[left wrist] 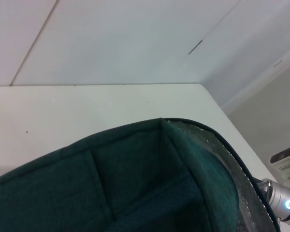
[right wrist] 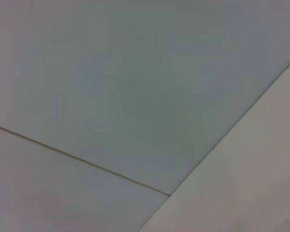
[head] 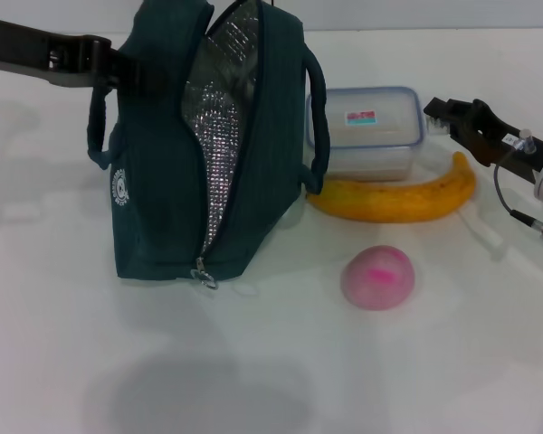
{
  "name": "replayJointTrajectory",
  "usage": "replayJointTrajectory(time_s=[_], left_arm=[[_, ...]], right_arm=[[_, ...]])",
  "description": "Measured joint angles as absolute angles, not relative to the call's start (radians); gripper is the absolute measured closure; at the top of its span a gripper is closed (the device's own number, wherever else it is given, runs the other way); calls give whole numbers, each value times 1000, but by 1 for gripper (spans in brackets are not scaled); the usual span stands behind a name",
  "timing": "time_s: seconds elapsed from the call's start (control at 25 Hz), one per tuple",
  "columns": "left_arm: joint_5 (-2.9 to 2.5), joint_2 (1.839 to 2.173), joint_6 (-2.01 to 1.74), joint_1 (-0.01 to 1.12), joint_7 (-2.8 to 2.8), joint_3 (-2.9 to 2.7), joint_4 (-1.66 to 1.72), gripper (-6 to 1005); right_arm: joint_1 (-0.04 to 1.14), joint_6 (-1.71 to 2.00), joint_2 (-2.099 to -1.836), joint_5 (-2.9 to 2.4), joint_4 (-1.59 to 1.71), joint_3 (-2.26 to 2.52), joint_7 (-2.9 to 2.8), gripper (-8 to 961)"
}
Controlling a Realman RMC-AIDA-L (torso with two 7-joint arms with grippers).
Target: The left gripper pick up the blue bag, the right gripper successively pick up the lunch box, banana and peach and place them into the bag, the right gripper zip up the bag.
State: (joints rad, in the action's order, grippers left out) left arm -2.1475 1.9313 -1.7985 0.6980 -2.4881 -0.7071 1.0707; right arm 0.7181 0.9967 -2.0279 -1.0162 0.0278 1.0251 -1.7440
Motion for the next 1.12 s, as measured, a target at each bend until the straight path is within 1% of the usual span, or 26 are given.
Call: replayJointTrajectory(time_s=[0.28,0.48,1.12], left_arm=[[-2147,1928,-1801,699,-2486,-708,1071,959],[-2147,1927,-1801,697,-2485,-708,1071,959],[-2157,1923,-1797,703,-2489,-707,1070,959]], right_arm=[[724,994,-2028,-1017,28,1025,-1709,811],[712,1006,-2028,-1016,31,1025,-1705,854],[641,1161,-2028,-884,56,1012,-1651,859]])
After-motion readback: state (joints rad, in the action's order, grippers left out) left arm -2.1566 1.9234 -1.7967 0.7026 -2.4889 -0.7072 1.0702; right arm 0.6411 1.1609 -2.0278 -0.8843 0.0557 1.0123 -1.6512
